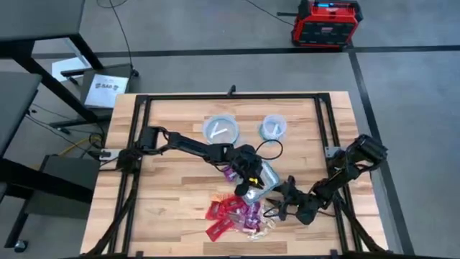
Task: Sort candy
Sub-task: Open the rectangular transparent bin
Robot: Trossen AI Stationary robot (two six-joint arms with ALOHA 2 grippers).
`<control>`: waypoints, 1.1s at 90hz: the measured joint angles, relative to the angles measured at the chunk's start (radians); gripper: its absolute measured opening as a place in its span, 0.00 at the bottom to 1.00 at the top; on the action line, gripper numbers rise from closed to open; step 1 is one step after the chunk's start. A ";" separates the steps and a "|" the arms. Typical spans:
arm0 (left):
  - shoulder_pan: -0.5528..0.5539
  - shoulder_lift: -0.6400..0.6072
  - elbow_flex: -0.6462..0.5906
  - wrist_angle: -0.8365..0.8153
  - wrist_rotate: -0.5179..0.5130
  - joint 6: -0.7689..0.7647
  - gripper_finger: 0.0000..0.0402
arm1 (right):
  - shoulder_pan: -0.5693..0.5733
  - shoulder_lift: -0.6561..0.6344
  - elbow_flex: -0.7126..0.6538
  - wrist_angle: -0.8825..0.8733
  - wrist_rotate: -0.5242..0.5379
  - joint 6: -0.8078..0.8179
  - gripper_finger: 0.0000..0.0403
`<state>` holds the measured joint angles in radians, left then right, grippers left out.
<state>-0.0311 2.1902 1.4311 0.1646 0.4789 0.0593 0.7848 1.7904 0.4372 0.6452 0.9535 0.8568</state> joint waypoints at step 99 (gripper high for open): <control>0.028 0.002 0.006 -0.099 -0.022 0.055 0.14 | -0.010 -0.012 0.006 0.298 -0.141 -0.372 0.47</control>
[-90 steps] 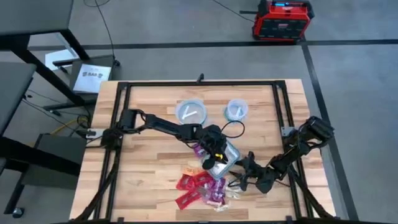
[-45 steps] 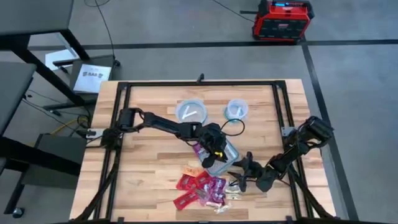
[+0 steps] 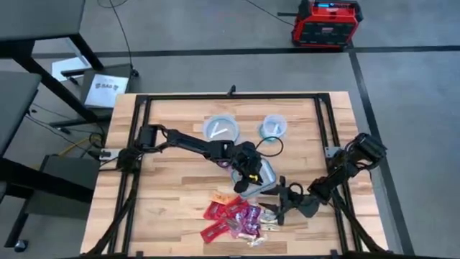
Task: Sort candy
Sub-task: Open the rectangular transparent bin
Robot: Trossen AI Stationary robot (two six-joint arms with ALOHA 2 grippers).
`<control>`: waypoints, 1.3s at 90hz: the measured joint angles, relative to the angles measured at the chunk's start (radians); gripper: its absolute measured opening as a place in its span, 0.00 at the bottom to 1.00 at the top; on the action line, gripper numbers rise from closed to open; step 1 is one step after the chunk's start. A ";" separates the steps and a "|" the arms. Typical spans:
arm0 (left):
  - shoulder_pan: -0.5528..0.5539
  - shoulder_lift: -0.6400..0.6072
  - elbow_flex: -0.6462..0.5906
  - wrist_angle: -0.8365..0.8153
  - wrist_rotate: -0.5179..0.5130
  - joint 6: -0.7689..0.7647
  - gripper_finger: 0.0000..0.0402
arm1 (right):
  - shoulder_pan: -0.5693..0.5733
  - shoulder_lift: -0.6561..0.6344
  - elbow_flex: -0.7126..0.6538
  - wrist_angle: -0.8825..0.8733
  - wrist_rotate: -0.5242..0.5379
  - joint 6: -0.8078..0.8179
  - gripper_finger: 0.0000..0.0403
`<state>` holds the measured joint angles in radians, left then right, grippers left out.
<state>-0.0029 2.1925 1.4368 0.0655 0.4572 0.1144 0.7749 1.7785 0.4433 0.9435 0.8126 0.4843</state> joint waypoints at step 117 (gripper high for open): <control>-0.162 -0.007 0.184 -0.195 -0.383 -0.060 0.01 | 0.022 -0.135 -0.083 -0.370 -0.006 0.329 0.47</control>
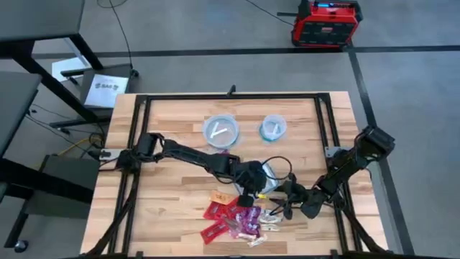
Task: Sort candy
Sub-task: Open the rectangular transparent bin
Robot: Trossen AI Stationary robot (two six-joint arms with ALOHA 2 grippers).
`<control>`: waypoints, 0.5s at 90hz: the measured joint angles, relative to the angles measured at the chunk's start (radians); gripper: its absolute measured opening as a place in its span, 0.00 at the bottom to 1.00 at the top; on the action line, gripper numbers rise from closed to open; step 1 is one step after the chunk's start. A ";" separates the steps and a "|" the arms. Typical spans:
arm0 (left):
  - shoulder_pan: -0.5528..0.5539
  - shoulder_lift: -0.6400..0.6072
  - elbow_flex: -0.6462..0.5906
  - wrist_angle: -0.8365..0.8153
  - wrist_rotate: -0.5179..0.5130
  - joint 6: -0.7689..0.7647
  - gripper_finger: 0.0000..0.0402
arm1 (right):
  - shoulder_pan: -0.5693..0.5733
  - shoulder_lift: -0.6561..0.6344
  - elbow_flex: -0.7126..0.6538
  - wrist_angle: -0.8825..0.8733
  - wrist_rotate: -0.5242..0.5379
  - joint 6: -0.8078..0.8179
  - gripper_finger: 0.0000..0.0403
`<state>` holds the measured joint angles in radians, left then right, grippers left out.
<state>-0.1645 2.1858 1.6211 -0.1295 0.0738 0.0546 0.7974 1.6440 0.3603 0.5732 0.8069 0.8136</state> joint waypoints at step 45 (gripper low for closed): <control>0.057 0.004 -0.133 0.144 -0.019 0.034 0.01 | 0.016 -0.002 -0.081 0.440 -0.100 -0.252 0.40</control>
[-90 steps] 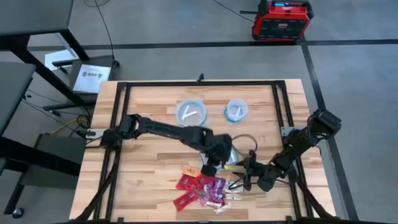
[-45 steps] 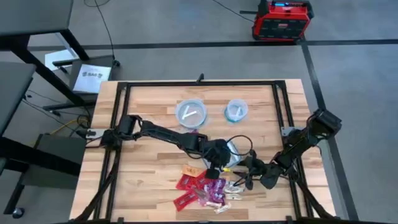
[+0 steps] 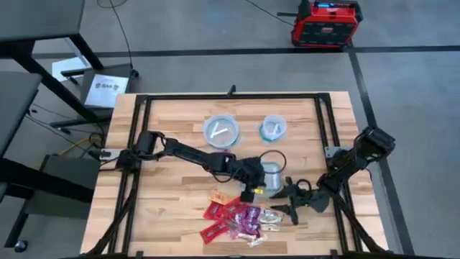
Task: Sort candy
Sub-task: Open the rectangular transparent bin
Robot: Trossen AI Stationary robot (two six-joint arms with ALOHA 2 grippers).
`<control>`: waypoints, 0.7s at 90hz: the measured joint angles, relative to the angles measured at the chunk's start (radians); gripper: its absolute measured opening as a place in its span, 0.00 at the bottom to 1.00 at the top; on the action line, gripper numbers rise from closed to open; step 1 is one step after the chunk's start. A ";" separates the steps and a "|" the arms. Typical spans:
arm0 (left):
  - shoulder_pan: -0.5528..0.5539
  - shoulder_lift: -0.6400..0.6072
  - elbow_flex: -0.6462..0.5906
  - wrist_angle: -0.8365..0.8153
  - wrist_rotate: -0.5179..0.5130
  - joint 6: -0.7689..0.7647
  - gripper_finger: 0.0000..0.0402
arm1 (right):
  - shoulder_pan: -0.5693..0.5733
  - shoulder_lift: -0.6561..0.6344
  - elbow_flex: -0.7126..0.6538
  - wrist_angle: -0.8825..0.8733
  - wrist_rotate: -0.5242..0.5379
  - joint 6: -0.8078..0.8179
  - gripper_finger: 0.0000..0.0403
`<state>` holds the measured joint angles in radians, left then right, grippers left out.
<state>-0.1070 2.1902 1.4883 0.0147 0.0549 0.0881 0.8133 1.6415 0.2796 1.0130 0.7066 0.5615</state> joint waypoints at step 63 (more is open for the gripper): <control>-0.012 -0.006 0.410 -0.519 -0.063 0.137 0.01 | 0.012 -0.263 0.063 -0.381 -0.001 -0.110 0.34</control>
<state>-0.1192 2.1842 1.8982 -0.5047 -0.0078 0.2246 0.8253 1.3780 0.3423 0.6320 0.7052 0.4512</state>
